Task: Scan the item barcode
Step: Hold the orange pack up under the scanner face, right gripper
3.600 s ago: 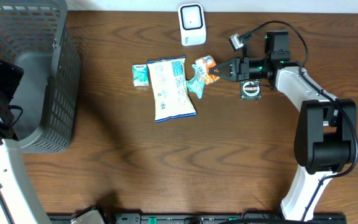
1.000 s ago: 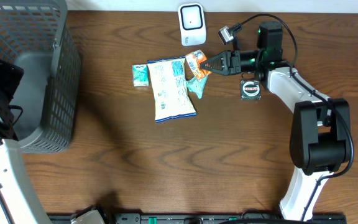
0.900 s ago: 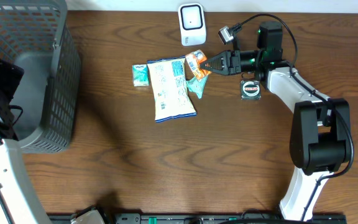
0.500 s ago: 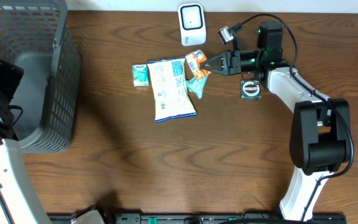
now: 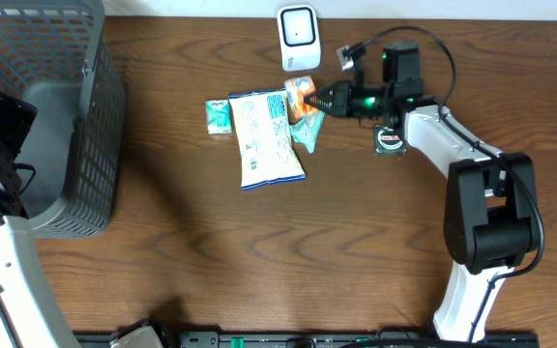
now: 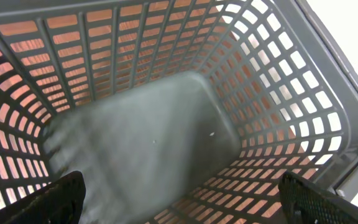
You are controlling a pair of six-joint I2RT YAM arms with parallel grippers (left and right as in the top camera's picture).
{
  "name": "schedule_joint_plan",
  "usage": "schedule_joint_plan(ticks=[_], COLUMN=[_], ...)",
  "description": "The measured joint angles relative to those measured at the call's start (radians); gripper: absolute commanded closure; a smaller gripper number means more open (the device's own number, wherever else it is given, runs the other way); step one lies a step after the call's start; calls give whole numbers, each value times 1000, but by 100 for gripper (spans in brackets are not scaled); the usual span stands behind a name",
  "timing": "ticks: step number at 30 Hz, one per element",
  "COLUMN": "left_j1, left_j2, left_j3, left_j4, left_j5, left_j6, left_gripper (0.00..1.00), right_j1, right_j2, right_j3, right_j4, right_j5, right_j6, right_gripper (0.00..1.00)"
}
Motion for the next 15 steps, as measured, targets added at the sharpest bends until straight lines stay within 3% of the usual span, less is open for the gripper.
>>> schedule_joint_plan(ticks=[8,15], left_j1=[0,0], left_j2=[0,0], left_j3=[0,0], left_j4=[0,-1], left_j5=[0,0], left_j6=[0,0], left_gripper=[2,2], right_j1=[89,116], right_j2=[0,0], right_j3=[100,266], right_j4=[-340,-405], right_j5=[460,747], right_j6=[-251,-382], right_gripper=[99,99])
